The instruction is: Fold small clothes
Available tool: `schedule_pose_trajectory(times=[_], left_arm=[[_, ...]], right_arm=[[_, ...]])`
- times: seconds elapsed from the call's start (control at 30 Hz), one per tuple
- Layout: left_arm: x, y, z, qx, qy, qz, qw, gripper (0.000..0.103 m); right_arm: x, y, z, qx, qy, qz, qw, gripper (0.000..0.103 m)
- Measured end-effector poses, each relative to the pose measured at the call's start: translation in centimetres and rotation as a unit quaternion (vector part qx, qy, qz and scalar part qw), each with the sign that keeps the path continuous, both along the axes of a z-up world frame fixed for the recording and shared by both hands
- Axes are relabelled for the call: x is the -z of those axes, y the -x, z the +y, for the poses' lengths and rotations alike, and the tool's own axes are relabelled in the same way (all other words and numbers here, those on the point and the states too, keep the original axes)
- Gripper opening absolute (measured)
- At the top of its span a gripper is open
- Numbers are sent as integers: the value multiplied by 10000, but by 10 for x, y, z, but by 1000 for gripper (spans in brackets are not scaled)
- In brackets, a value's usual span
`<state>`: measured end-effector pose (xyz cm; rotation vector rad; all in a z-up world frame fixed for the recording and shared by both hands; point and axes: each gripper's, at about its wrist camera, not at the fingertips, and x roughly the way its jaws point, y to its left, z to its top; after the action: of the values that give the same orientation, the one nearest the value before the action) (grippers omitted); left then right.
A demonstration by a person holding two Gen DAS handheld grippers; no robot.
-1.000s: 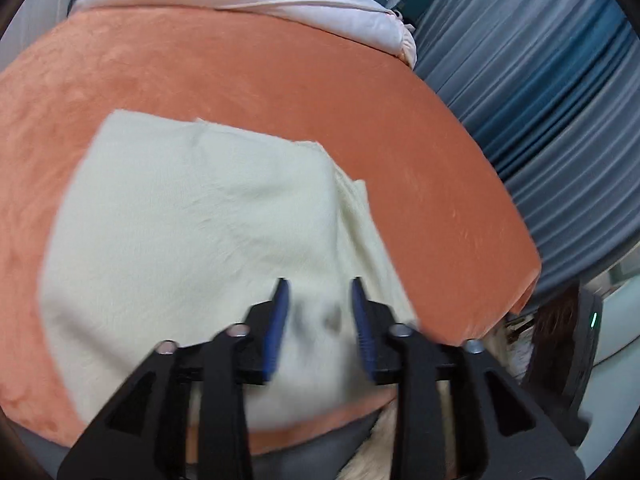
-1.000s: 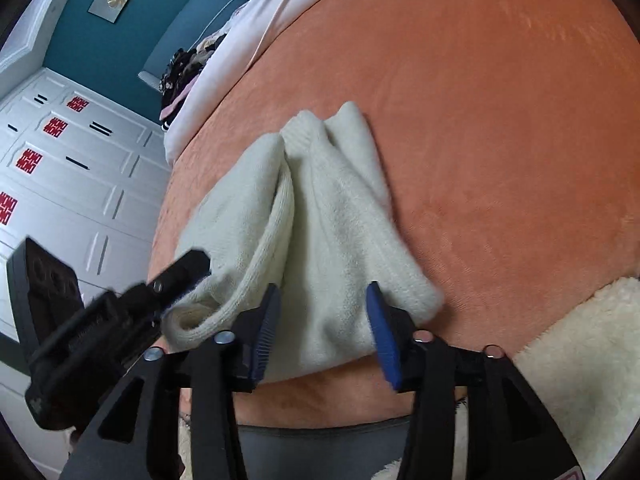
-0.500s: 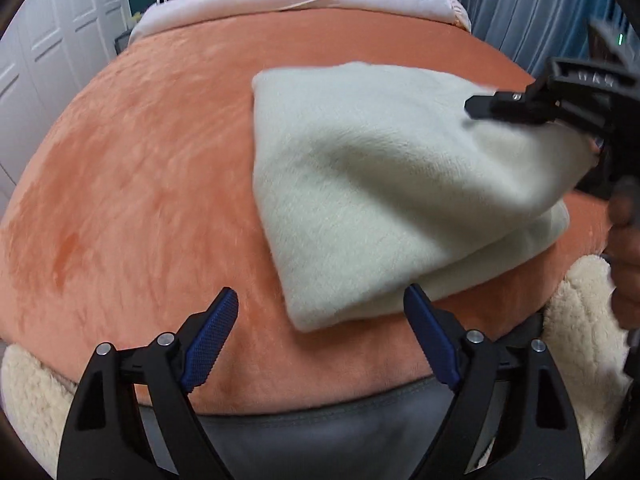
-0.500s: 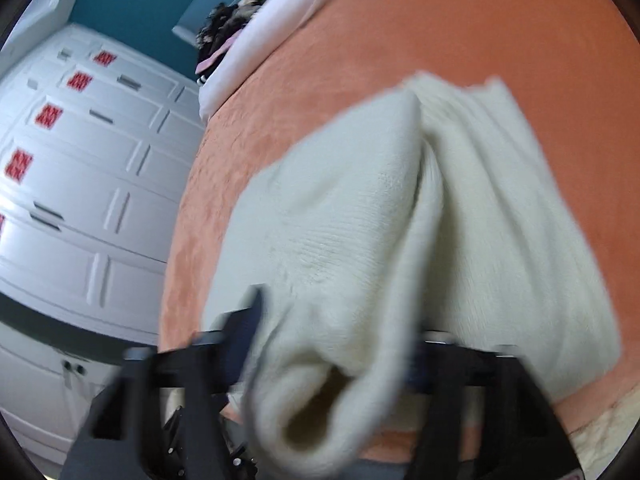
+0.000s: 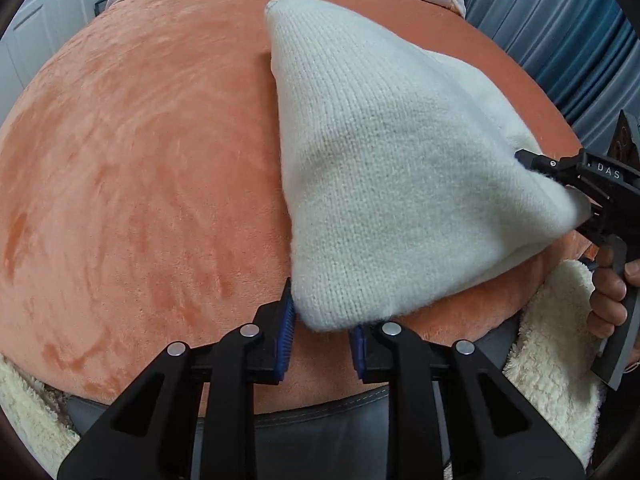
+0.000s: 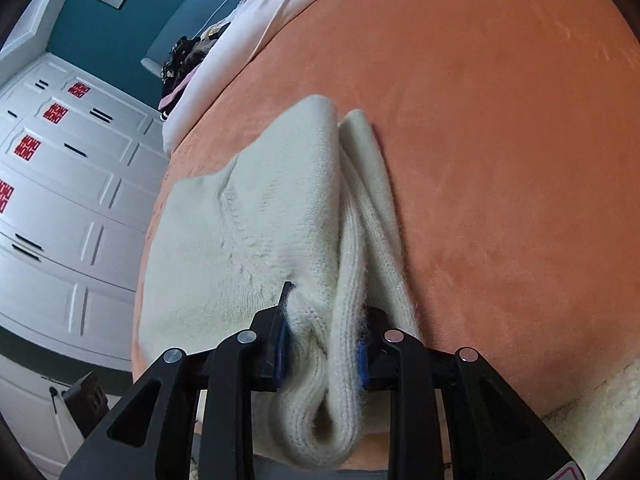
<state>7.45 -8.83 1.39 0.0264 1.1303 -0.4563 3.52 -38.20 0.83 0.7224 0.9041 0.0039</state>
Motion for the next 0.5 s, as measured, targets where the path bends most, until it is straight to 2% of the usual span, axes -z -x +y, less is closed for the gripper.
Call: schedule_pose_trajectory(times=[0.07, 0.17, 0.2, 0.23, 0.3, 0.37, 0.5], left_arm=[[0, -3, 2, -14, 28, 36, 10000, 23], [-14, 4, 7, 12, 95, -107, 9999, 26], [-19, 4, 11, 50, 182, -153, 9997, 27], [-26, 9, 15, 59, 235, -231, 9994, 32], [-34, 17, 20, -4, 183, -363, 9992, 43], [-39, 21, 25, -37, 220, -376, 9990, 45], [-69, 23, 32, -125, 802, -738, 9940, 56]], right_arm=[[-4, -5, 7, -178, 410, 71, 9990, 25], [-4, -3, 1, -158, 242, 59, 9996, 28], [-6, 2, -5, -73, 124, 19, 9999, 33], [-10, 8, -8, 27, 62, -37, 10000, 40], [-20, 22, -7, 341, 250, -91, 9991, 60], [-33, 34, -4, 424, 335, -273, 9982, 62], [-45, 31, 3, 92, 221, -480, 9986, 63]])
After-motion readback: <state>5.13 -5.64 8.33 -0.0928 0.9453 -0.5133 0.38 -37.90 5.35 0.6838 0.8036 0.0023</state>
